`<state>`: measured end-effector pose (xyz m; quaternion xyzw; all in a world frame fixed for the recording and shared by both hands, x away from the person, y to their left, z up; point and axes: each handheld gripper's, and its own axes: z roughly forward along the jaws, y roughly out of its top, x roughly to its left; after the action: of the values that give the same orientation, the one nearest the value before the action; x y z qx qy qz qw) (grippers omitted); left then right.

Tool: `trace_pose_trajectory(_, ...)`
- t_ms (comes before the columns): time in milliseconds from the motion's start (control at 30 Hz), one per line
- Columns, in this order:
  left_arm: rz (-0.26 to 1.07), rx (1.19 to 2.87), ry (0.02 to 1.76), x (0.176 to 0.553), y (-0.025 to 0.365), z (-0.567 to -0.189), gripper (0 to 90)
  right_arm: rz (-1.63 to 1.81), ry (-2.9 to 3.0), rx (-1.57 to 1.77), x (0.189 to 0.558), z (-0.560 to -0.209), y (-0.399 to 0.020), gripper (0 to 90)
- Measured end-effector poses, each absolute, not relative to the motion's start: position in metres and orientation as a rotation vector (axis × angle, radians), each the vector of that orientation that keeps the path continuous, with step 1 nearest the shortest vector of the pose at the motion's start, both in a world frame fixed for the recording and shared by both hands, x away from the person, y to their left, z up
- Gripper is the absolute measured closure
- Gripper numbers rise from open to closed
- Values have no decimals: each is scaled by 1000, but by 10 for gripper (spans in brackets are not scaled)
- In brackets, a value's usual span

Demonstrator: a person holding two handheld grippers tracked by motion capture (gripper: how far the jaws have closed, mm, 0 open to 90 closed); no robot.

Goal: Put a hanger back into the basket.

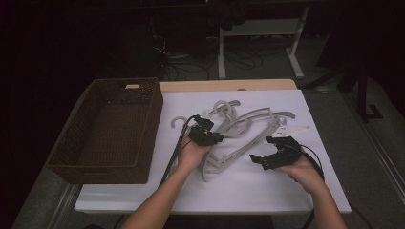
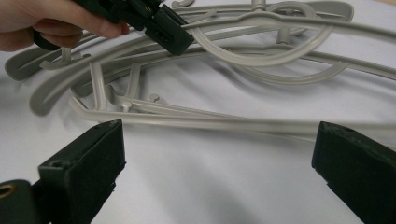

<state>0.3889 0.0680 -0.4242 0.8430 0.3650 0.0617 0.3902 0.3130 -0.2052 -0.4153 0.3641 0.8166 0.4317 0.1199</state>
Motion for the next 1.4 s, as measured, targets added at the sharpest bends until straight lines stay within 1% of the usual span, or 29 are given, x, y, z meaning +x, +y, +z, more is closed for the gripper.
trace_pose_trajectory(67,144,2137,910,388,68,-422,819,1263,2387,1063,313,-415,-205,22)
trace_pose_trajectory(333,118,2087,883,382,71,-407,824,1269,2386,1060,312,-415,-205,22)
trace_pose_trajectory(567,157,2078,845,382,76,-379,825,1286,2364,1070,302,-415,-209,22)
trace_pose_trajectory(833,220,2083,816,384,91,-345,825,1322,2319,1132,287,-431,-224,22)
trace_pose_trajectory(1067,294,2083,784,385,120,-306,825,1341,2313,1148,280,-448,-229,21)
trace_pose_trajectory(1233,330,2077,754,385,150,-279,825,1338,2291,1157,283,-450,-230,21)
trace_pose_trajectory(1400,382,2093,745,385,183,-260,824,1328,2291,1158,284,-451,-229,21)
